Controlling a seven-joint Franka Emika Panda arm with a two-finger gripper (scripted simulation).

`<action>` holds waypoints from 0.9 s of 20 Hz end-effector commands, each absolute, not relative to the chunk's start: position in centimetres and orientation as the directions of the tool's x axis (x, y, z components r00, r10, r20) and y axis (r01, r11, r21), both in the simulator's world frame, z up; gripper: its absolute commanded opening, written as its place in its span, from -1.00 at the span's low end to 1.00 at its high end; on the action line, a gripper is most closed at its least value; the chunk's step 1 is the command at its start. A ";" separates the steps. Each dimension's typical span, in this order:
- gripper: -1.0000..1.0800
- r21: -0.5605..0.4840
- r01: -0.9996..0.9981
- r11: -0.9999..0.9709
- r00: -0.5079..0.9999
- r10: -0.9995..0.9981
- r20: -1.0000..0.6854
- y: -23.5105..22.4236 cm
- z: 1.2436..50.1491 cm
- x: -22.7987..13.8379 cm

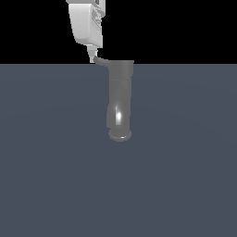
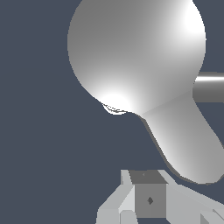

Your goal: Turn on the faucet by rotating a designated handle.

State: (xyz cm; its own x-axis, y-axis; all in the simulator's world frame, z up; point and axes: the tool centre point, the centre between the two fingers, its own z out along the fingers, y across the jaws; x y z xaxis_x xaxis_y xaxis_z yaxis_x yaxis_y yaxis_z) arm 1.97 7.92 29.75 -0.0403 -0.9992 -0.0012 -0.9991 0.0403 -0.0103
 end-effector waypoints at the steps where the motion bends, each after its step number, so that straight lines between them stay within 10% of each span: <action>1: -1.00 -0.006 -0.999 0.044 -0.044 -0.999 0.001 7.4 29.8 1.2; 18: -1.00 -0.001 -0.999 0.045 -0.045 -0.999 0.000 5.3 29.8 -3.6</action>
